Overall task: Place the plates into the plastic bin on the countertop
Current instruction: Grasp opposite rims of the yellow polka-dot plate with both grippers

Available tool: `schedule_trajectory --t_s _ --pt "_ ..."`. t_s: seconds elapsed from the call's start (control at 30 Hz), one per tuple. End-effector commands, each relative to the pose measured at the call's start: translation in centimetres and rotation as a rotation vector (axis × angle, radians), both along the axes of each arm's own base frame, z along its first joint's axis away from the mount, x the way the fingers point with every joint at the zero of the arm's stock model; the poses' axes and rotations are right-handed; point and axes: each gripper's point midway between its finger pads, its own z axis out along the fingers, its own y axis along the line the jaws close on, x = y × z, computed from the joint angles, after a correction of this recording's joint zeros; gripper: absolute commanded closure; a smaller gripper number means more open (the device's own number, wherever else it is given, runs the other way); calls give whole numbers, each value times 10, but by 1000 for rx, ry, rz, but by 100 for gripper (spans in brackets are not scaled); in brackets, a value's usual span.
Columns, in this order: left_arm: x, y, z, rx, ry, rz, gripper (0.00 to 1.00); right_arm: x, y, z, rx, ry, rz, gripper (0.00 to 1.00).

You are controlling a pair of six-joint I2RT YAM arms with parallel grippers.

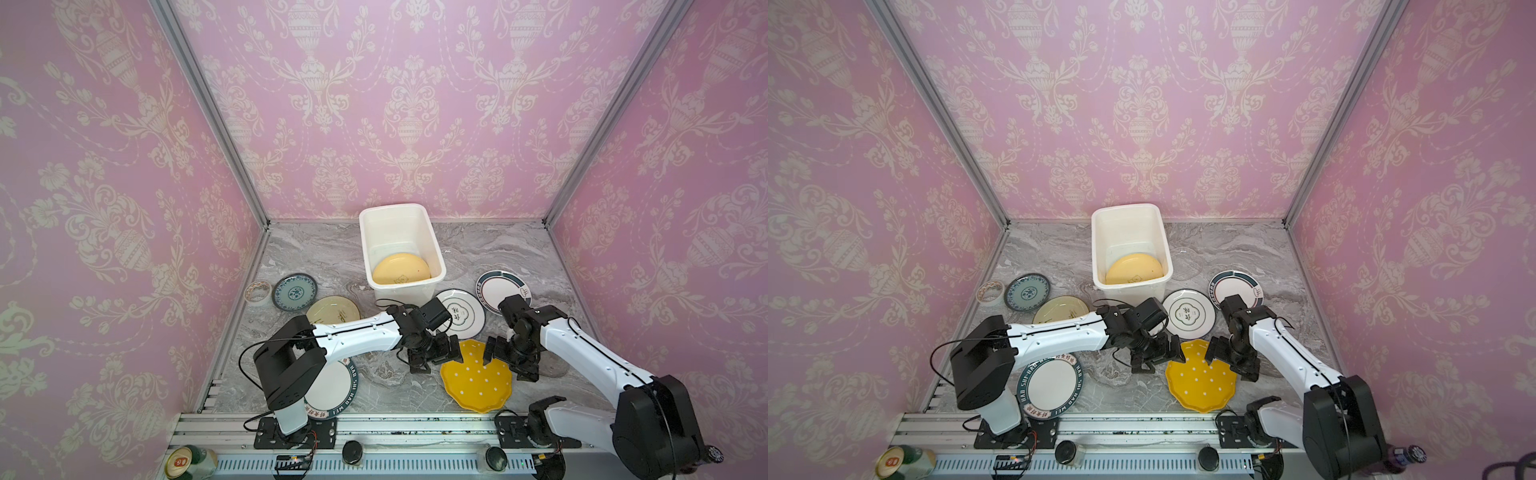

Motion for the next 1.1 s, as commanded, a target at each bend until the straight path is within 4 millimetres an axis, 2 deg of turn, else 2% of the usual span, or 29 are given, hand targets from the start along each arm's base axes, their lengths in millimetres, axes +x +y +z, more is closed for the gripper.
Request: schedule_trajectory --t_s 0.0,0.47,0.83,1.07 --pt "-5 -8 -13 -13 65 27 1 -1 2 -5 20 10 10 4" --pt "-3 -19 -33 -41 109 65 2 0 14 -20 75 56 16 6" --pt "-1 -22 -35 -89 113 95 7 4 23 -22 128 50 52 10" --pt "1 -17 -31 -110 95 125 8 10 41 -15 234 3 110 13"
